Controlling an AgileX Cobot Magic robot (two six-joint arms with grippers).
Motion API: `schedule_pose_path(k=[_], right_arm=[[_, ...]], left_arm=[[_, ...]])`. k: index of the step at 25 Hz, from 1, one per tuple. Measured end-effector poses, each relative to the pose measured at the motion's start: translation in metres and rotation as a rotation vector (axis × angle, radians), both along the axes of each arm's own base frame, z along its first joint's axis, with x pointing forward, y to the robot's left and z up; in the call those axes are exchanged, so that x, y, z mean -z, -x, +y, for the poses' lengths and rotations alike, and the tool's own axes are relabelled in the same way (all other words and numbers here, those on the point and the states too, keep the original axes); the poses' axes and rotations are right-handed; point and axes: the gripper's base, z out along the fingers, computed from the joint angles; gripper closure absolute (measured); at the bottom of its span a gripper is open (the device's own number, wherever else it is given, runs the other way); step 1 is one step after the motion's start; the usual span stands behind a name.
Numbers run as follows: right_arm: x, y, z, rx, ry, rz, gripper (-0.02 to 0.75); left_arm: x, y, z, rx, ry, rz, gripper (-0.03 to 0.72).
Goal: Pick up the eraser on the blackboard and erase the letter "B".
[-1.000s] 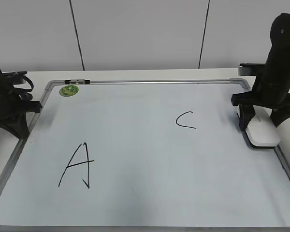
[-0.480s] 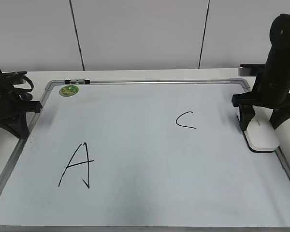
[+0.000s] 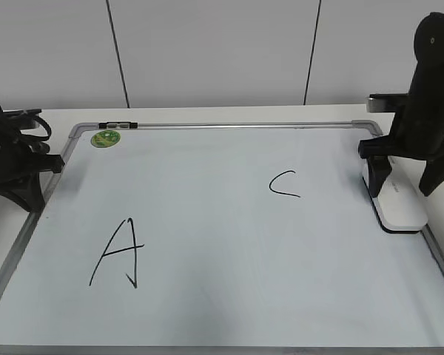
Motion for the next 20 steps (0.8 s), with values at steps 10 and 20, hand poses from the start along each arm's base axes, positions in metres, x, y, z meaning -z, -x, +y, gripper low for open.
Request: schedule_pose_path(k=[10, 20], right_arm=[[-0.012, -0.007, -0.001, 0.002, 0.01, -0.041, 0.078], [-0.012, -0.007, -0.001, 0.004, 0.012, -0.037, 0.106]], left_arm=[[-0.03, 0.002, 0.006, 0.043, -0.068, -0.072, 0.471], [-0.072, 0.014, 0.007, 0.046, -0.073, -0.111, 0.259]])
